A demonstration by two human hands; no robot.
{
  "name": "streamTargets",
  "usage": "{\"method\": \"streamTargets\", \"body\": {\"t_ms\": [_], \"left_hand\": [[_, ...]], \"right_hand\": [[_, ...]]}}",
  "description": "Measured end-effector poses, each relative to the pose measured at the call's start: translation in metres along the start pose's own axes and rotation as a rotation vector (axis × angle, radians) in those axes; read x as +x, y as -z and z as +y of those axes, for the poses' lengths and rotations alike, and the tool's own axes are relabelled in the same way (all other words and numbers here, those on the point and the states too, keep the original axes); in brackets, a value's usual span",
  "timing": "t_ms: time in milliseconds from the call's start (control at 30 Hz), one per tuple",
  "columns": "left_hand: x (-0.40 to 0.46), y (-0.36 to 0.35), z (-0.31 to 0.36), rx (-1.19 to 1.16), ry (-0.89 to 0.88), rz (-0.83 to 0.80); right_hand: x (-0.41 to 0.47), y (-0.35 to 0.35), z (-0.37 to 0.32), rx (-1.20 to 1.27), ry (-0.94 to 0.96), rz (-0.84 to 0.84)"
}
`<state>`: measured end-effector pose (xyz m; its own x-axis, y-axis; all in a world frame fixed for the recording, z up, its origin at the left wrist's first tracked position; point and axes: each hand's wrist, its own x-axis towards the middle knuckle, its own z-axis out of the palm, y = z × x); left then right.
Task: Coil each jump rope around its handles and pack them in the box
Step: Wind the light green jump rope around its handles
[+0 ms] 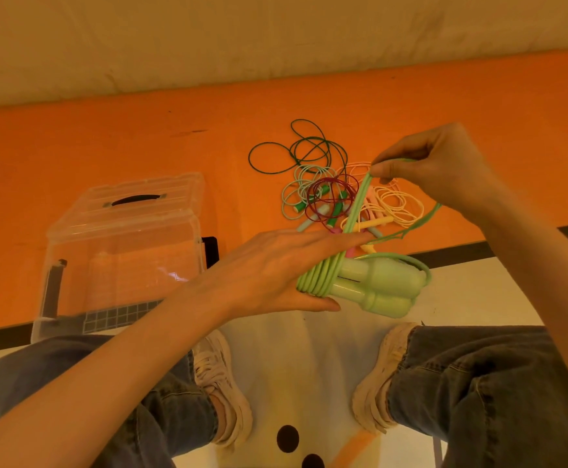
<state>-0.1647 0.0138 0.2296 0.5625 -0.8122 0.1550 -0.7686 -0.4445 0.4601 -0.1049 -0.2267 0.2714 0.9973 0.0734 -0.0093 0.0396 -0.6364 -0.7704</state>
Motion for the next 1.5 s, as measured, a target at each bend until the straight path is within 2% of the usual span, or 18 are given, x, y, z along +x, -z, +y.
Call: {"method": "streamTargets", "body": {"t_ms": [133, 200, 400, 500, 667, 933, 1233, 1400, 1500], "left_hand": [[0.001, 0.0, 0.003, -0.08, 0.0, 0.129], [-0.001, 0.002, 0.004, -0.164, 0.059, 0.208], [0.006, 0.014, 0.002, -0.671, 0.301, 0.492], [0.01, 0.016, 0.002, -0.783, 0.346, 0.561], [0.011, 0.016, -0.001, -0.854, 0.49, 0.618], [0.012, 0.018, -0.004, -0.909, 0.738, 0.731], [0.01, 0.02, -0.01, -0.957, 0.784, 0.71], [0.011, 0.015, -0.01, -0.849, 0.758, 0.708], [0.011, 0.013, -0.014, -0.777, 0.762, 0.681]], "right_hand": [[-0.001, 0.001, -0.001, 0.025, -0.041, 0.012], [-0.001, 0.006, -0.001, 0.033, -0.06, 0.013], [-0.005, 0.019, -0.001, 0.083, -0.081, -0.012], [-0.006, 0.022, 0.0, 0.068, -0.116, -0.029], [-0.008, 0.021, -0.001, -0.011, -0.183, -0.162], [-0.011, 0.019, -0.008, -0.016, -0.149, -0.372], [-0.014, 0.018, -0.007, 0.006, -0.179, -0.563], [-0.019, 0.015, -0.012, 0.06, -0.16, -0.811], [-0.022, 0.01, -0.016, 0.136, -0.144, -0.888]]}}
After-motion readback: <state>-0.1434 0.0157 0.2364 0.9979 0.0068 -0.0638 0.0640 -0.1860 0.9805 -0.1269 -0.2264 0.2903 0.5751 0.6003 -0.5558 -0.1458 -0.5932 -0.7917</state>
